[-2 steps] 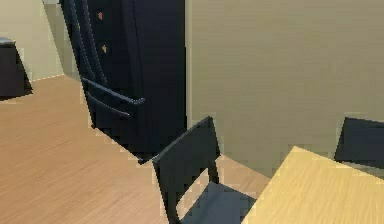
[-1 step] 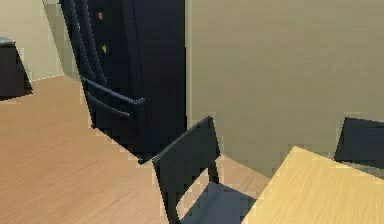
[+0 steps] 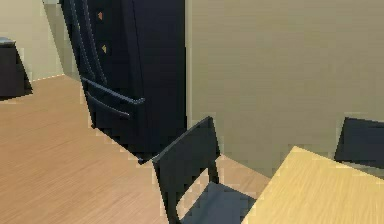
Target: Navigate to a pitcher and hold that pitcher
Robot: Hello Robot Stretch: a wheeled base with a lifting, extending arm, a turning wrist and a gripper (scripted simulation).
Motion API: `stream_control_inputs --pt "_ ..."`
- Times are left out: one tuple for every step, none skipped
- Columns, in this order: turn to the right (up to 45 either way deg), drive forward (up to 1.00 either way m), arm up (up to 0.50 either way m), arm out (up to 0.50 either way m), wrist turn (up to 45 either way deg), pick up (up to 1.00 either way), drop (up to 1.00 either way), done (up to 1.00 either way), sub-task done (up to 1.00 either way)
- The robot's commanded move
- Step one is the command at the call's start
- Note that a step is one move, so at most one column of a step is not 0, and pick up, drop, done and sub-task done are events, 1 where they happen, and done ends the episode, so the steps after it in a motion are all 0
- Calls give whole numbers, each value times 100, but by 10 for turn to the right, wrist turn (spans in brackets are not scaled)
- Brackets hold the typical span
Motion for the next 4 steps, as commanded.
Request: stream_control_inputs --pt "0 0 -26 0 0 0 0 0 0" --pt "0 0 0 0 0 100 0 0 0" --pt "0 0 10 0 0 0 0 0 0" --pt "0 0 0 0 0 0 0 100 0"
